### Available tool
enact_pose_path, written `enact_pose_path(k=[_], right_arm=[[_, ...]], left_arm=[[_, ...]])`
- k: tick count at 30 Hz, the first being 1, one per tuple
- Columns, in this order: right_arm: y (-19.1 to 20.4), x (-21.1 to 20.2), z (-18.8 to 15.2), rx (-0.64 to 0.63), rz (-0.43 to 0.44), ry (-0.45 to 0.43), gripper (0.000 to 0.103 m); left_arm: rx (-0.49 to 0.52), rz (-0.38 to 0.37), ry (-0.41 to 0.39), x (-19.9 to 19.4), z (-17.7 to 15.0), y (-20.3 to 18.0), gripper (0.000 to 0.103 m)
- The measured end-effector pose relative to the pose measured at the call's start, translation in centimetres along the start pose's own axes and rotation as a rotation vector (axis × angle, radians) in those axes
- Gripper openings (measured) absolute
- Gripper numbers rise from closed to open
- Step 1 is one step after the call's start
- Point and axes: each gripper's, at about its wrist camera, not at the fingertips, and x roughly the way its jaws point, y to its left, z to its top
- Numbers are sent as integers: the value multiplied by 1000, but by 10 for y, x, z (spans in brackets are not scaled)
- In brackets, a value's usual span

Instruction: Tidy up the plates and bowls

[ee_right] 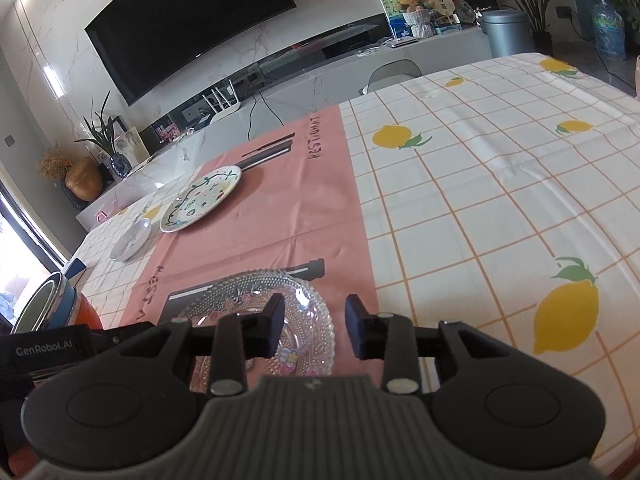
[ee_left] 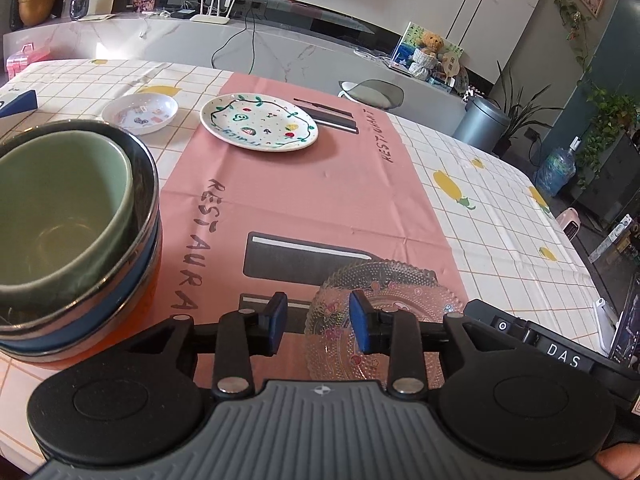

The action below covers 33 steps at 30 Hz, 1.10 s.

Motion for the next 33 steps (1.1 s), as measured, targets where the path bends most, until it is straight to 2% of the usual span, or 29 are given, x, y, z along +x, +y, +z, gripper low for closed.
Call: enact_pose_path(k=[2,7,12,16,20,25,28,33], right_arm=[[5,-4,4,-16,6,-14,41],[18,-13,17,-43,15,-35,44],[33,-21,37,-67,20,-66,47],[47,-21,56,-89,30,-85,54],[59,-17,79,-49,89,-82,56],[77,-6,104,-38,122,-82,67],[86,4,115,-24,155,-64,70],[100,25,128,-42,151,-36,71]], left_arm=[[6,3,4,-4,5,-2,42],[30,39,31,-11,19,-8,42],[34,13,14,-23,38,-8,43],[26,17,-3,-28,59,-6,45],[-42,-36,8,-29,86,5,47],[-50,-35,6,-26,118,13,51],[-48,-26,26,-20,134,16,57],[-41,-45,81,-5,154,24,76]])
